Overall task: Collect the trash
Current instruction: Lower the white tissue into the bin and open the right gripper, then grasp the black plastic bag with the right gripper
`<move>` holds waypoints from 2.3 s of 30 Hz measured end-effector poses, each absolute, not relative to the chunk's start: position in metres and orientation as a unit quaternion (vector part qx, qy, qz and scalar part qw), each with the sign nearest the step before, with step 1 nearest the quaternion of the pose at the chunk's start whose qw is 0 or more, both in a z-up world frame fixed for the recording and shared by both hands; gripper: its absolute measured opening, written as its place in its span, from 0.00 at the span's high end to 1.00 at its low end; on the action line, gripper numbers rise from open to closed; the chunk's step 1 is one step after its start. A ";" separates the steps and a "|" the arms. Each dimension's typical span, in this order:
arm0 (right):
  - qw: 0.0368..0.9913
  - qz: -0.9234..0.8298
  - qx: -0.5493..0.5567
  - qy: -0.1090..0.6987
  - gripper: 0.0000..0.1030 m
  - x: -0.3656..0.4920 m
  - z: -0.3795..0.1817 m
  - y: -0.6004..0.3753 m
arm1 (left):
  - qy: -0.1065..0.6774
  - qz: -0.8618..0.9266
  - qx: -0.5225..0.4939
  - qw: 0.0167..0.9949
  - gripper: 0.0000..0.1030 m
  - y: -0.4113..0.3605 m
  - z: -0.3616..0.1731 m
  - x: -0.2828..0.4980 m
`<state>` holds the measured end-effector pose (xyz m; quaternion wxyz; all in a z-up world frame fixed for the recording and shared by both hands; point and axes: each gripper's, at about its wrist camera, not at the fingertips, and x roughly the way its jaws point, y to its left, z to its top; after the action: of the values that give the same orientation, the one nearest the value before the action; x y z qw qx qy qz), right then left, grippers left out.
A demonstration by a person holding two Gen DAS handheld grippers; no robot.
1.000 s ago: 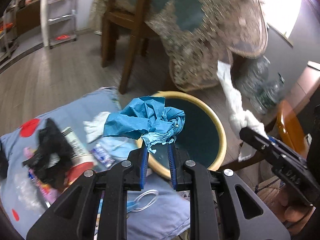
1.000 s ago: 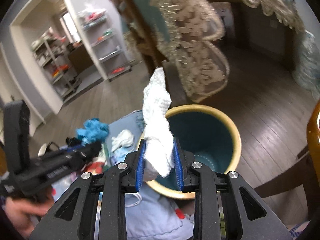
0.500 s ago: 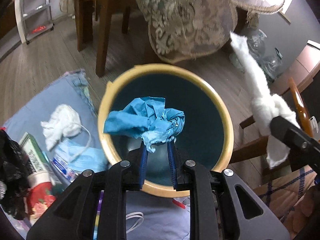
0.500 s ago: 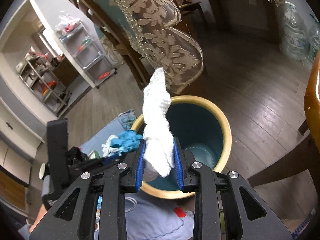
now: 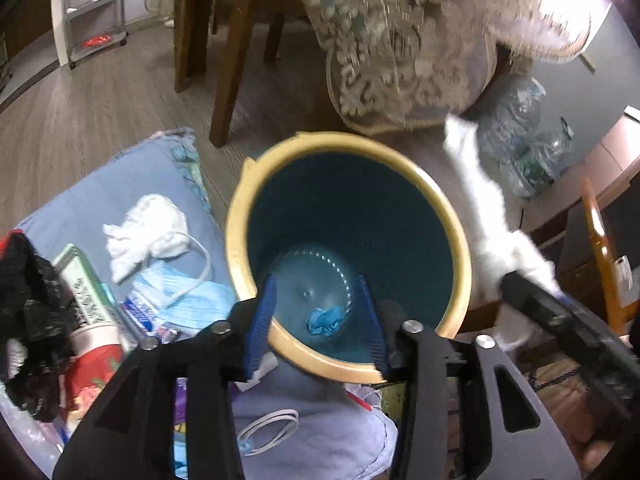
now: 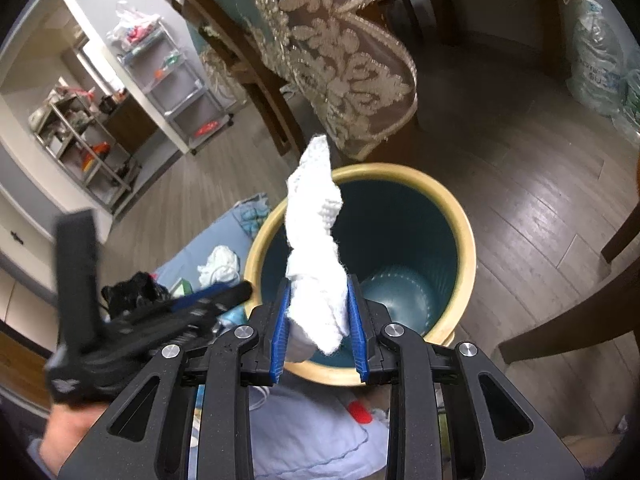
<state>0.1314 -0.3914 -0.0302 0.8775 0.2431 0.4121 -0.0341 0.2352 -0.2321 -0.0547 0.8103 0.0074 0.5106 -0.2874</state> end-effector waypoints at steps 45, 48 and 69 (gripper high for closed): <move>0.880 -0.037 0.217 0.421 0.24 0.141 -0.038 -0.374 | 0.419 -0.128 -0.057 0.897 0.18 0.001 0.011 0.186; 0.883 -0.015 0.204 0.422 0.24 0.143 -0.036 -0.362 | 0.427 -0.112 -0.064 0.895 0.18 0.018 0.004 0.185; 0.866 0.186 0.154 0.437 0.23 0.193 -0.020 -0.206 | 0.509 -0.064 -0.044 0.857 0.18 0.059 -0.063 0.177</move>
<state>0.1931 -0.2056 -0.0196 0.8665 0.1540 0.4372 0.1855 0.1768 0.0588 -0.0625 0.8570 -0.0441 0.5093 -0.0642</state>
